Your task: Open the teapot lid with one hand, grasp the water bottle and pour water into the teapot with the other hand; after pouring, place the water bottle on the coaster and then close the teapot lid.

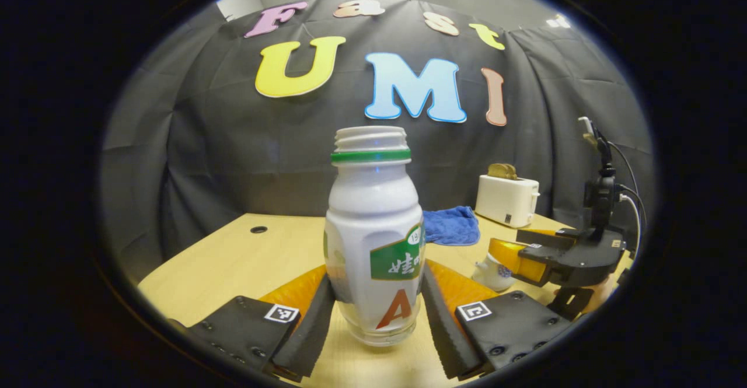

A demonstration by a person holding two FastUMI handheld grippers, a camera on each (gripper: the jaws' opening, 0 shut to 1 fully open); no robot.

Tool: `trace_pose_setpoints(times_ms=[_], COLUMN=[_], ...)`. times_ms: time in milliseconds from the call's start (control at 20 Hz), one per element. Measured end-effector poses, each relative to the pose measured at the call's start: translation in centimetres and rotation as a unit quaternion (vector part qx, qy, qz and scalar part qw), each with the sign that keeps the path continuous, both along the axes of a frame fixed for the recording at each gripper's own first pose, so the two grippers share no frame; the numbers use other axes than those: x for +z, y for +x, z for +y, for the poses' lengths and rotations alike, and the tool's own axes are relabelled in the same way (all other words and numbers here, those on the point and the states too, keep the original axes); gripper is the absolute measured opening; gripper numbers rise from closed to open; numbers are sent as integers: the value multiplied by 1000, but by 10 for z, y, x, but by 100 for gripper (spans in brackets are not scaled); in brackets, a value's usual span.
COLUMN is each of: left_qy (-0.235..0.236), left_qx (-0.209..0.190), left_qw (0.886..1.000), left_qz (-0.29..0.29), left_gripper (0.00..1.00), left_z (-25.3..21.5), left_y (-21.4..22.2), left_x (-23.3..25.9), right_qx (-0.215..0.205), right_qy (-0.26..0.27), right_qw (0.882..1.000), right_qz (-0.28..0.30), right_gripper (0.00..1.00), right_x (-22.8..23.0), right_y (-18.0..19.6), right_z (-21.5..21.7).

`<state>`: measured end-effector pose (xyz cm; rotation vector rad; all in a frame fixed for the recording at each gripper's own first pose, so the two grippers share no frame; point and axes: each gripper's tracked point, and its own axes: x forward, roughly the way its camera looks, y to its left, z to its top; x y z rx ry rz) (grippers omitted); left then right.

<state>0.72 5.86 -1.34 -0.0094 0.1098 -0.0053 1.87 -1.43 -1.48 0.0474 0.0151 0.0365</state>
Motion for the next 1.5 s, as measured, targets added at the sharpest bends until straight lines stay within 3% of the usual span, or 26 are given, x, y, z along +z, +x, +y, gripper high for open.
trace_pose_setpoints(times_ms=[500,550,600,800,1050,1100,1150,1300,1350,1400,1500], left_qy=[-13,-15,-17,-34,-28,-32,-36,-28,-26,-25,-24], left_qx=[20,21,22,18,-4,-14,-22,-25,-29,-34,-39], left_qw=[1000,1000,999,999,1000,999,999,999,999,999,999], left_qz=[-15,-15,-17,-17,0,4,6,10,12,15,21], left_gripper=[89,83,89,89,89,84,89,89,84,89,89], left_z=[34,39,43,51,37,29,24,18,15,12,4], left_y=[70,78,88,124,165,170,175,185,187,187,193], left_x=[22,23,26,25,-9,-14,-18,-30,-33,-36,-43], right_qx=[-15,-17,-18,-18,-27,-29,-30,-35,-36,-38,-39], right_qy=[-1,-2,-2,7,14,17,20,29,31,33,37], right_qw=[999,999,999,999,999,998,998,998,998,998,998], right_qz=[-34,-36,-38,-40,-44,-44,-44,-45,-45,-44,-42], right_gripper=[90,90,90,90,90,90,90,90,90,90,90], right_x=[21,22,23,25,28,29,29,31,30,30,29], right_y=[-11,-12,-12,-14,-14,-15,-15,-15,-15,-16,-14], right_z=[-10,-11,-11,-13,-21,-22,-24,-28,-30,-31,-32])
